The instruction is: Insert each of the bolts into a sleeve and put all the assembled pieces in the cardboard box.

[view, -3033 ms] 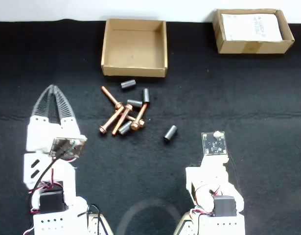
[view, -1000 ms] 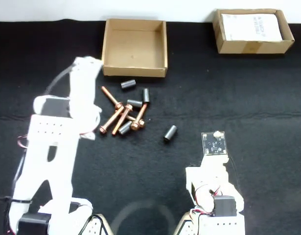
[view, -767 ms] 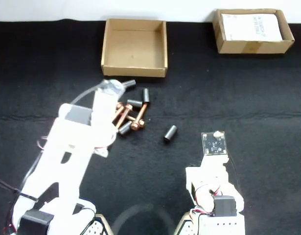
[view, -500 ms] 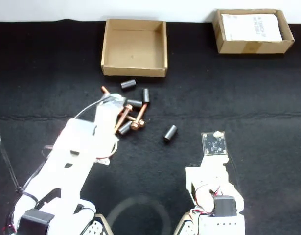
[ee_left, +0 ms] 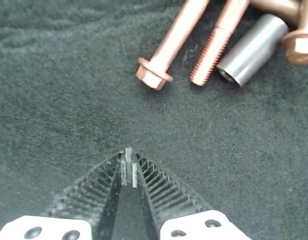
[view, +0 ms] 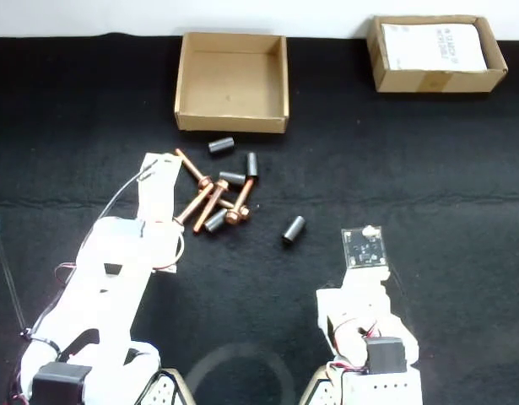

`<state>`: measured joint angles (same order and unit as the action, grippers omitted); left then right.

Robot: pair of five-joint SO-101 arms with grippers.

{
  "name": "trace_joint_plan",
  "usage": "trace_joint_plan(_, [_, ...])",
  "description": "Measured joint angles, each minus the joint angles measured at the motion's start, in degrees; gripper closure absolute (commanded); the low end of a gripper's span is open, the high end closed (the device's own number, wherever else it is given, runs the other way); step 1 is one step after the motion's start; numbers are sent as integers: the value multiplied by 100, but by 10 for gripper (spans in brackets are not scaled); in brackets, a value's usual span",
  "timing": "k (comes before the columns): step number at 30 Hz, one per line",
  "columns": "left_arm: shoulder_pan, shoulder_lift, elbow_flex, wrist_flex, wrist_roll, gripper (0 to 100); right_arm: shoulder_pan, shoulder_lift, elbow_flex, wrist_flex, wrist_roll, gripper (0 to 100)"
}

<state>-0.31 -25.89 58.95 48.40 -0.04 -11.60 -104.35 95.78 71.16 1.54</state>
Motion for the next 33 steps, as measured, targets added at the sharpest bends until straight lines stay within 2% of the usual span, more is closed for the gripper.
trace_joint_plan(6, [0, 0, 0, -62, 0, 987, -615, 0, 0, -290, 0, 992])
trace_joint_plan(13, [0, 0, 0, -70, 0, 987, -659, 0, 0, -2725, 0, 974])
trace_joint_plan(17, [0, 0, 0, -70, 0, 987, -677, 0, 0, -3446, 26, 967])
trace_joint_plan(21, [0, 0, 0, -70, 0, 987, -668, 0, 0, -3622, 571, 971])
trace_joint_plan(26, [0, 0, 0, -70, 0, 987, -563, 158, -457, -3587, 721, 972])
trace_joint_plan(33, [0, 0, 0, -70, 0, 987, -413, 2514, -2796, -2998, 730, 972])
